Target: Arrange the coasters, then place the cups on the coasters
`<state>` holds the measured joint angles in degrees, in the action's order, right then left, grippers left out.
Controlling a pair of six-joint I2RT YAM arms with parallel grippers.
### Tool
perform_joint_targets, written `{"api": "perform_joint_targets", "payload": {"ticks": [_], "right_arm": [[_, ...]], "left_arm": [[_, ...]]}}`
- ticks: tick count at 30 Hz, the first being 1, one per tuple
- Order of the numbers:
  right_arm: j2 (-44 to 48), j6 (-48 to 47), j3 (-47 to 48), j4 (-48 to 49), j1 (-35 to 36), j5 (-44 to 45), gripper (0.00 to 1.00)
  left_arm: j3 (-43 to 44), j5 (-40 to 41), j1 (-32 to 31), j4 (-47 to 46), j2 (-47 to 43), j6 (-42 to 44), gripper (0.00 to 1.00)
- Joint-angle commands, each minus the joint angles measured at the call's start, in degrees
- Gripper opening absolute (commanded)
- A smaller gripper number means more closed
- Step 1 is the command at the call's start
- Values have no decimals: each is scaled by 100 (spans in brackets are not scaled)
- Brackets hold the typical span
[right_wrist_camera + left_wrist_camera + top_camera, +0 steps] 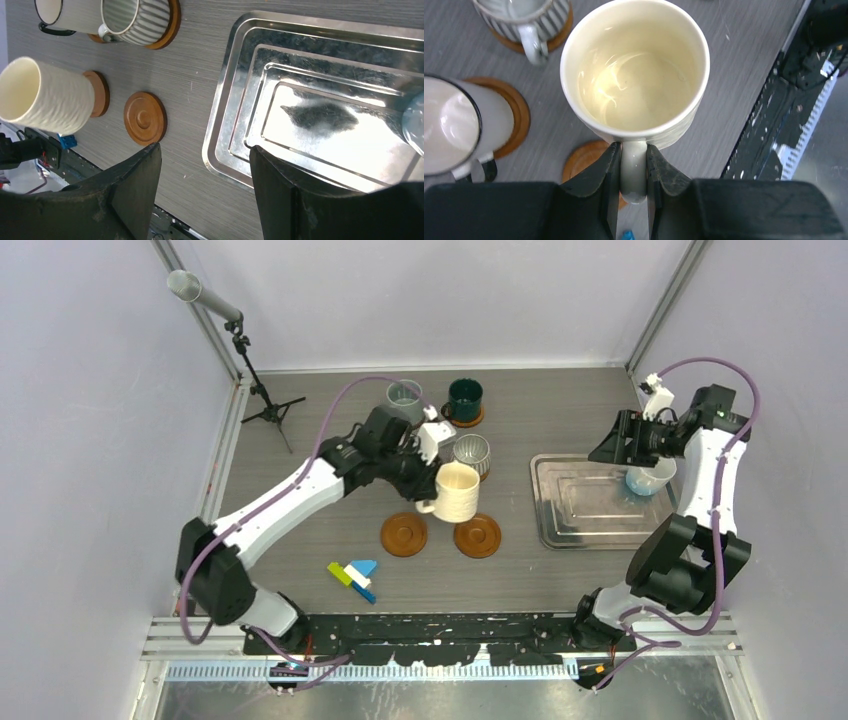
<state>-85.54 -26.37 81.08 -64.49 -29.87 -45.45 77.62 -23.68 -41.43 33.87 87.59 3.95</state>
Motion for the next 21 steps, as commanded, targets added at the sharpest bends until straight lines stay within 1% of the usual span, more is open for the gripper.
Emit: {"api": "perform_joint_targets", "payload": {"ticks": [1, 4, 10, 15, 21], "right_arm": [[192, 490, -27, 395, 245, 192, 70], [281, 674, -174, 628, 412, 300, 70], [397, 920, -329, 840, 701, 526, 70], [429, 1160, -390, 1003, 871, 643, 70], [516, 1374, -513, 1205, 1042, 819, 70]], "left_arm": [[-562, -542, 119, -265, -1122, 425, 0], [-1028, -460, 293, -233, -1562, 708, 0], [-2035, -370, 653, -456, -2208, 1285, 0], [-2657, -228, 852, -886, -2638, 1420, 0], [-3251, -78, 1028, -1409, -2925, 1603, 0]]}}
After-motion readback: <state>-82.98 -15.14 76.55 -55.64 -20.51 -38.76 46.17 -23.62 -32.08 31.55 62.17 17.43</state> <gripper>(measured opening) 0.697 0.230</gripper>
